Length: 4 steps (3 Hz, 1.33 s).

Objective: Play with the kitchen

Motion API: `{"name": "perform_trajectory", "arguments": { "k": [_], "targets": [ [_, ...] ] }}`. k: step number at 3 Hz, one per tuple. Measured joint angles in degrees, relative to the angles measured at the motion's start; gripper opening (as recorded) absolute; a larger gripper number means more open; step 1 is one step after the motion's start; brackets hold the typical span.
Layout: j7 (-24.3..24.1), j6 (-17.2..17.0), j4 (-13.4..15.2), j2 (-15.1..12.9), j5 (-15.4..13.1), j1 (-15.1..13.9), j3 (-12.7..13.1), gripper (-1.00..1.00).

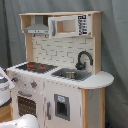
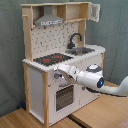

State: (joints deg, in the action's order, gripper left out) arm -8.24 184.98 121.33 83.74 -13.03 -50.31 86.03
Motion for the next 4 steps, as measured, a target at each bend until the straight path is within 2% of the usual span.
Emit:
{"name": "perform_trajectory", "arguments": {
  "k": [2, 3, 4],
  "targets": [
    [0.0, 11.4, 6.4, 0.0, 0.1, 0.0, -0.5, 1.00],
    [-5.0, 14.0, 8.2, 0.3, 0.8, 0.6, 0.4, 1.00],
    [-10.7, 13.0, 7.9, 0.7, 1.8, 0.0, 0.8, 1.00]
  ]
}}
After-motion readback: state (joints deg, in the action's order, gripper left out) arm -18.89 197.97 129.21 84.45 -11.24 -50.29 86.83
